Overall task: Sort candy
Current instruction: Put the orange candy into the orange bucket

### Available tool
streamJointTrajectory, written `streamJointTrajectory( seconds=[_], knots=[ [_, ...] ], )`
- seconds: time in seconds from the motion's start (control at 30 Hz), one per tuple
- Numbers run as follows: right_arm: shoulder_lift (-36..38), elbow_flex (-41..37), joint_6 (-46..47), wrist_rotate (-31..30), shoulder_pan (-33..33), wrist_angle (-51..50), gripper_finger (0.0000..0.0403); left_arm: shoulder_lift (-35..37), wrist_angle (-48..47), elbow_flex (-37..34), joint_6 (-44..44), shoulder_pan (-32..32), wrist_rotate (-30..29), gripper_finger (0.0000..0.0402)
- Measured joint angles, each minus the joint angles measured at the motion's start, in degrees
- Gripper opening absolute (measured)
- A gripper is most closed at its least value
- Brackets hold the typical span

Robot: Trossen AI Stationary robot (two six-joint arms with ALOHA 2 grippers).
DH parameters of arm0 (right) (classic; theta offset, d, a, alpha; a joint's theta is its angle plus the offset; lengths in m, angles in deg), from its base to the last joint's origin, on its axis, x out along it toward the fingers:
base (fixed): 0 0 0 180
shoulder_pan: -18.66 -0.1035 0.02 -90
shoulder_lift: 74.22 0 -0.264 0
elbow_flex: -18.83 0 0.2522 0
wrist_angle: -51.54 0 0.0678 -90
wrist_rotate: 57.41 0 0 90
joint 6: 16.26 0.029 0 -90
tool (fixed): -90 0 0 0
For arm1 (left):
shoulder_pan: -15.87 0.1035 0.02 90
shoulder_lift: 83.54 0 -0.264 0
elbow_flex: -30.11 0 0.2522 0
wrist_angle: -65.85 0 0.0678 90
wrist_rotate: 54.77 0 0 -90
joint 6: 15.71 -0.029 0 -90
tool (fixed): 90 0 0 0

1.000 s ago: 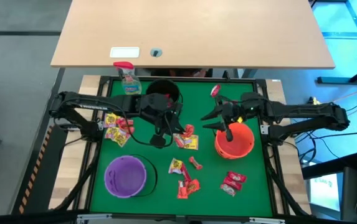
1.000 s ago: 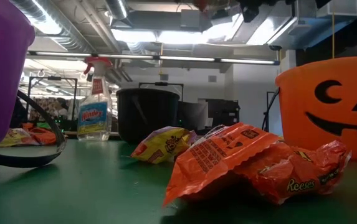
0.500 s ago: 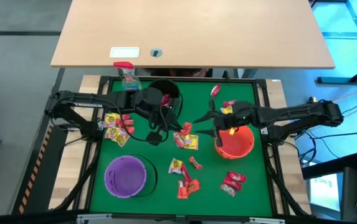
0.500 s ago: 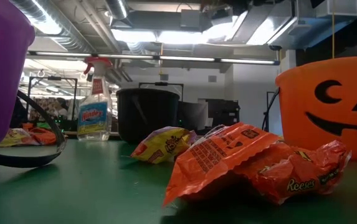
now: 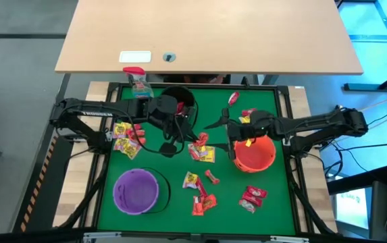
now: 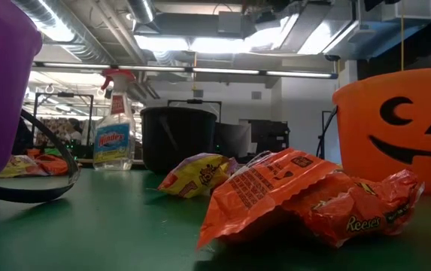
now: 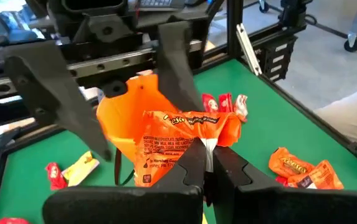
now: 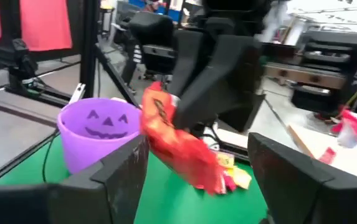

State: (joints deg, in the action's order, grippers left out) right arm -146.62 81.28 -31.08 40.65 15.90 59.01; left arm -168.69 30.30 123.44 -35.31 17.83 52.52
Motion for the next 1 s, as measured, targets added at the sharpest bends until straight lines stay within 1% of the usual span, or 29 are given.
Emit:
streamJointTrajectory(
  seconds=[0.17,0.4,0.53,0.77,0.9,1.0],
  knots=[
    [-2.6,0.0,1.5,3.3,-0.1,2.9,0.0258,0.0,0.1,0.0,0.0,0.6,-0.1,0.0],
    [-3.5,0.0,1.5,2.2,-0.7,4.5,0.0231,0.0,0.2,0.0,0.0,0.8,-0.1,0.0],
    [-3.5,0.0,1.5,1.9,-0.7,4.5,0.0195,0.0,0.5,0.0,0.0,0.8,-0.1,0.0],
    [-3.5,0.0,1.1,2.4,-0.7,4.3,0.0111,0.0,0.9,0.0,0.1,0.8,-0.4,0.0],
    [-3.5,0.0,1.0,3.0,-0.6,4.3,0.0067,0.0,1.2,0.0,0.2,0.8,-1.7,0.0],
    [-3.5,0.0,1.0,2.9,-0.6,4.3,0.0045,0.0,1.1,0.0,0.2,0.7,-3.2,0.0]
  ],
)
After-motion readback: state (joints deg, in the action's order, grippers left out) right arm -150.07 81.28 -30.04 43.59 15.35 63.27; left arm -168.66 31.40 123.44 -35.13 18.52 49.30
